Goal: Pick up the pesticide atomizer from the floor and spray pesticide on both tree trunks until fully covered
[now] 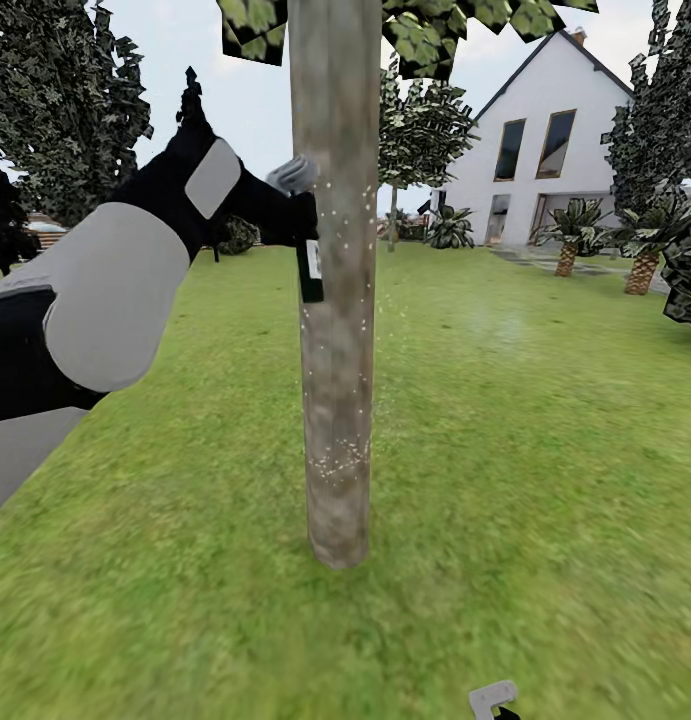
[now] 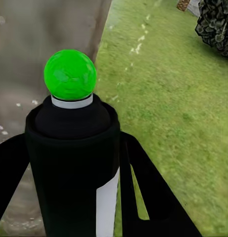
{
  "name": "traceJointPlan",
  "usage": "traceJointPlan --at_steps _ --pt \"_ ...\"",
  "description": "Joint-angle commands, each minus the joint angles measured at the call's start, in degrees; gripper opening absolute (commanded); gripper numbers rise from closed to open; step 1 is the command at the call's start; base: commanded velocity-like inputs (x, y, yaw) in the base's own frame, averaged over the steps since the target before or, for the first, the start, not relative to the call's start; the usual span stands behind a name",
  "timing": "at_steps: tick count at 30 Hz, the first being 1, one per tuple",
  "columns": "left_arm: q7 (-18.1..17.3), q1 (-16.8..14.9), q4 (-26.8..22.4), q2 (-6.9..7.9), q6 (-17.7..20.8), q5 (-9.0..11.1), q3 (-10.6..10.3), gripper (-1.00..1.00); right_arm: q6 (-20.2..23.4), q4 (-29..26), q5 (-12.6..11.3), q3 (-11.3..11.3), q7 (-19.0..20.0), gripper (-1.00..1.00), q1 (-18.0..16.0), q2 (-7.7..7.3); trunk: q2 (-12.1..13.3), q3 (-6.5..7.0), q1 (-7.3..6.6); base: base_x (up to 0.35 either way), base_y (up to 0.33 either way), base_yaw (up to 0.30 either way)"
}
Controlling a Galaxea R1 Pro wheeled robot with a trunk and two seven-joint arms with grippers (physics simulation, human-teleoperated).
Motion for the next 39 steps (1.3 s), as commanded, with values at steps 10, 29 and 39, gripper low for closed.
traceJointPlan --at_steps 10,29,39 --pt "1.6 0.0 11.3 0.36 -7.1 0.4 0.4 -1.0 0.0 0.1 0.5 0.3 -0.5 1.0 0.0 0.01 0.0 -0.06 0.0 0.0 0.0 0.0" --pt "1.5 19.1 14.2 -0.14 -24.6 0.4 0.4 -1.0 0.0 0.1 0.6 0.3 -0.5 1.0 0.0 0.09 0.0 -0.06 0.0 0.0 0.0 0.0" --pt "1.4 30.7 14.2 -0.14 -34.0 0.4 0.3 -1.0 0.0 0.1 0.6 0.3 -0.5 1.0 0.0 0.12 0.0 -0.06 0.0 0.0 0.0 0.0"
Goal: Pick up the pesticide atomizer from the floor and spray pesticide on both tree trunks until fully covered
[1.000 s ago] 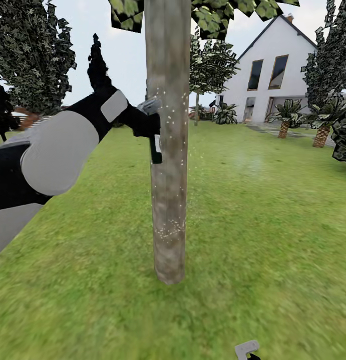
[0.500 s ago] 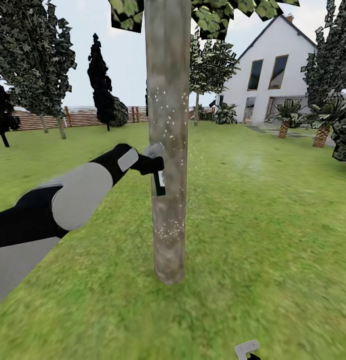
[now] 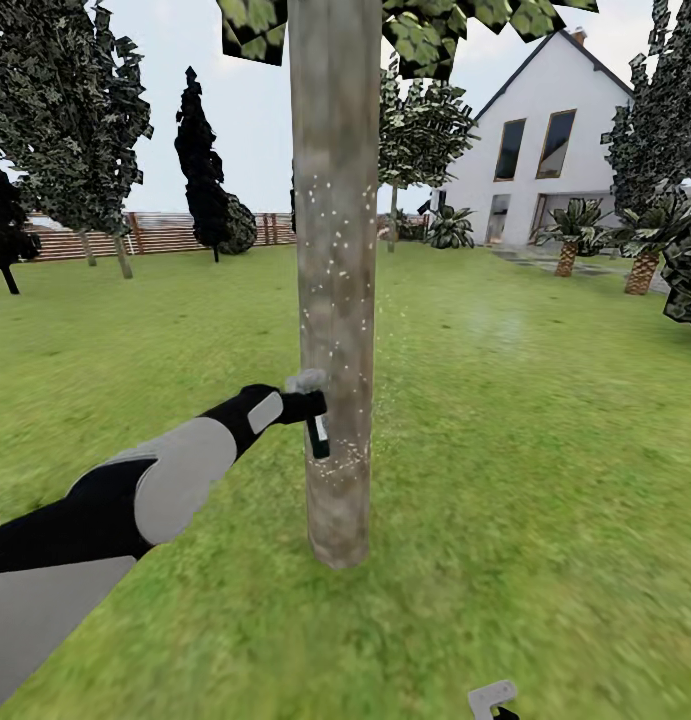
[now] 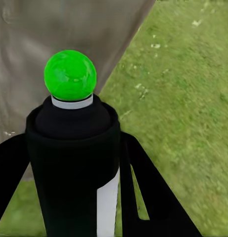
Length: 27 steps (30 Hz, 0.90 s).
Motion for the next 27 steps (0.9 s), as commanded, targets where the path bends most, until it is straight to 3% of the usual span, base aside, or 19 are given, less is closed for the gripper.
traceJointPlan --at_steps 1,6,8,9,10,12,13,17,27 --pt "0.0 0.5 -0.1 0.0 -0.2 0.7 0.2 -1.0 0.0 0.1 0.5 0.3 -0.5 1.0 0.0 0.03 0.0 -0.05 -0.01 0.0 0.0 0.0" --pt "-0.1 5.2 -0.1 0.0 -2.6 0.6 -0.1 -1.0 0.0 0.1 0.5 0.3 -0.5 1.0 0.0 -0.01 0.0 -0.05 -0.01 0.0 0.0 0.0" --pt "-0.2 10.2 -0.1 0.0 -6.4 0.6 -0.1 -1.0 -0.1 0.1 0.5 0.3 -0.4 1.0 0.0 -0.02 0.0 -0.05 -0.01 0.0 0.0 0.0" --pt "-0.3 13.8 -0.1 0.0 -9.7 -0.4 -0.1 -1.0 -0.1 0.6 0.5 0.2 -0.4 1.0 0.0 -0.02 0.0 -0.05 -0.01 0.0 0.0 0.0" --pt "-0.3 15.1 -0.1 0.0 -11.0 -1.1 -0.1 -1.0 -0.1 1.2 0.5 0.2 -0.4 1.0 0.0 -0.04 0.0 -0.05 -0.01 0.0 0.0 0.0" --pt "-0.4 19.9 -0.1 0.0 -15.5 -5.8 -0.1 -1.0 -0.3 4.2 0.4 0.1 -0.4 1.0 0.0 -0.12 0.0 -0.05 -0.01 0.0 0.0 0.0" --pt "-0.4 22.0 -0.1 0.0 -17.4 -7.2 0.0 -1.0 -0.3 5.2 0.4 0.1 -0.4 1.0 0.0 -0.22 0.0 -0.05 -0.01 0.0 0.0 0.0" --pt "-0.4 27.5 -0.1 0.0 -23.0 -8.5 -0.1 -1.0 -0.2 7.3 0.2 0.0 -0.4 1.0 0.0 -0.51 0.0 -0.05 -0.01 0.0 0.027 0.0" --pt "-0.4 29.2 -0.3 0.0 -23.8 -8.7 -0.2 -1.0 -0.2 7.7 0.2 0.0 -0.5 1.0 0.0 -0.55 0.0 -0.05 -0.01 0.012 0.318 -0.055"
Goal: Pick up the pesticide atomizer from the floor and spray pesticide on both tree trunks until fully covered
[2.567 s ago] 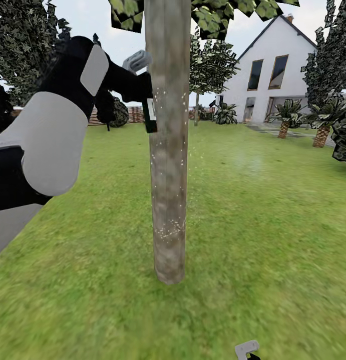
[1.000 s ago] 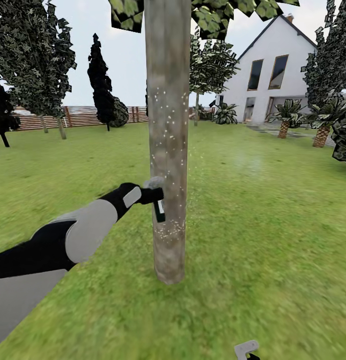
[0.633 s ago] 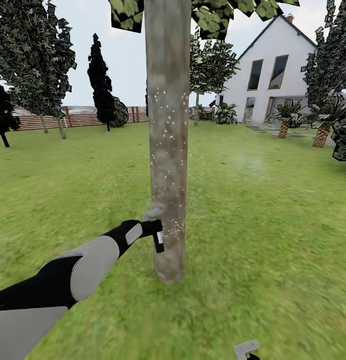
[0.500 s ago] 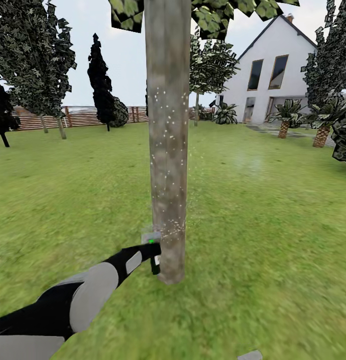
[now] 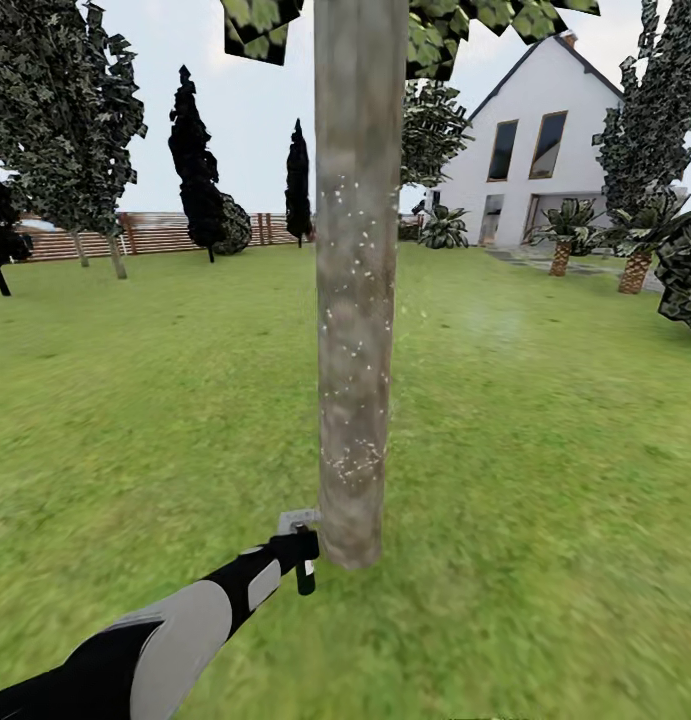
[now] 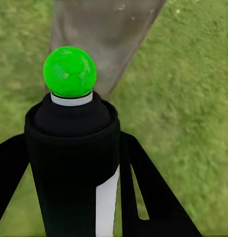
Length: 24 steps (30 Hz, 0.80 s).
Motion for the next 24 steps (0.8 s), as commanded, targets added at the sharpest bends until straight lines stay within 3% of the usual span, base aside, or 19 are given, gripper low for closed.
traceJointPlan --at_steps 1,24 --pt "-0.1 0.0 0.0 0.0 -0.1 -0.2 0.4 -1.0 -0.2 0.2 0.3 0.4 -0.4 1.0 -0.1 0.03 0.0 -0.05 0.0 0.042 0.35 -0.271" --pt "-0.1 0.0 0.0 0.0 0.1 -0.2 0.3 -1.0 -0.2 1.0 0.4 0.4 -0.4 1.0 0.0 0.03 0.0 0.04 0.0 0.002 0.35 -0.134"
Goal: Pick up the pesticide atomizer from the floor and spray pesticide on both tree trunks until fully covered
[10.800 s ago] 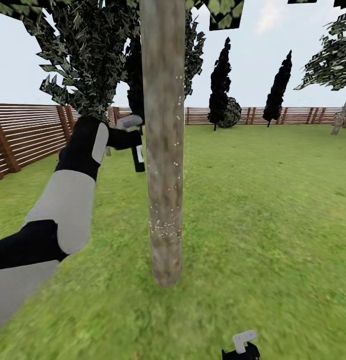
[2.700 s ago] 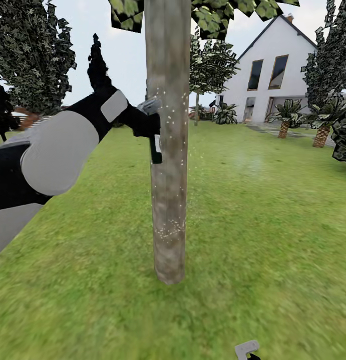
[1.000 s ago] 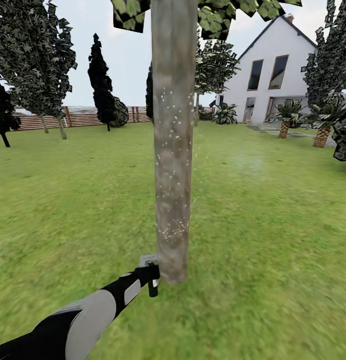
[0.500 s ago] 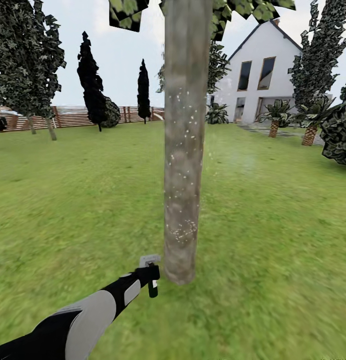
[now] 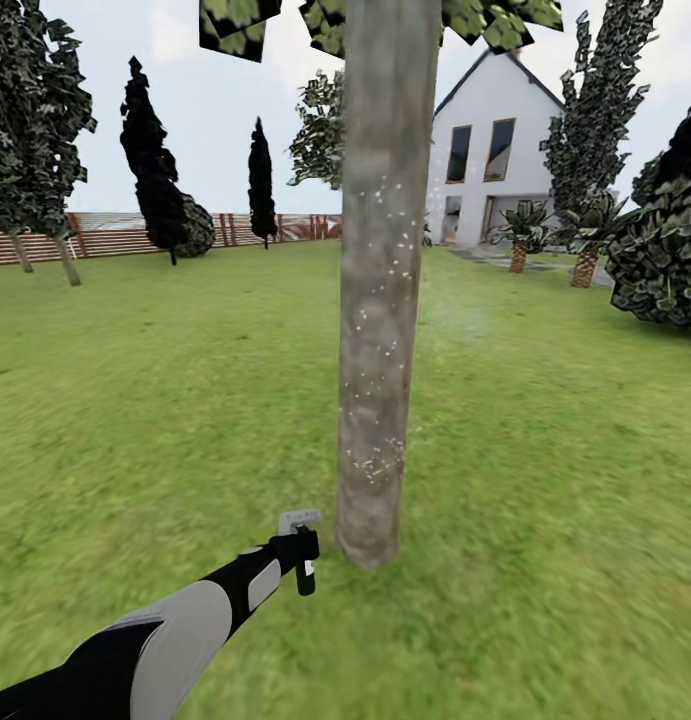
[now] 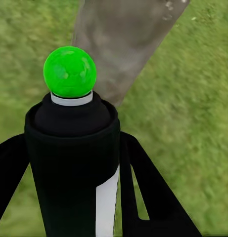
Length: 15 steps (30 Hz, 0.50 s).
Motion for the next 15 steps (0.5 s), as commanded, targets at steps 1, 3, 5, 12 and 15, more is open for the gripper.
traceJointPlan --at_steps 1,3,5,12,15 --pt "-0.2 0.0 0.0 0.0 -0.1 -0.2 0.4 -1.0 -0.3 0.3 0.3 0.4 -0.4 1.0 -0.1 0.03 0.0 -0.05 0.0 0.0 0.35 -0.198" --pt "-0.2 0.0 0.0 0.0 -0.2 -0.2 0.4 -1.0 -0.3 0.3 0.3 0.4 -0.4 1.0 -0.1 0.03 0.0 -0.05 0.0 0.0 0.35 -0.251" --pt "-0.2 0.0 0.0 0.0 -0.2 -0.2 0.4 -1.0 -0.3 0.3 0.3 0.4 -0.4 1.0 -0.1 0.03 0.0 -0.05 0.0 0.0 0.35 -0.282" --pt "-0.3 0.0 0.0 0.0 -0.2 -0.2 0.4 -1.0 -0.3 0.3 0.3 0.4 -0.4 1.0 -0.1 0.12 0.0 -0.05 0.0 0.043 0.35 -0.188" --pt "-0.3 0.0 0.0 0.0 -0.1 -0.2 0.4 -1.0 -0.3 0.3 0.3 0.4 -0.4 1.0 -0.1 0.12 0.0 -0.05 0.0 0.02 0.35 -0.138"
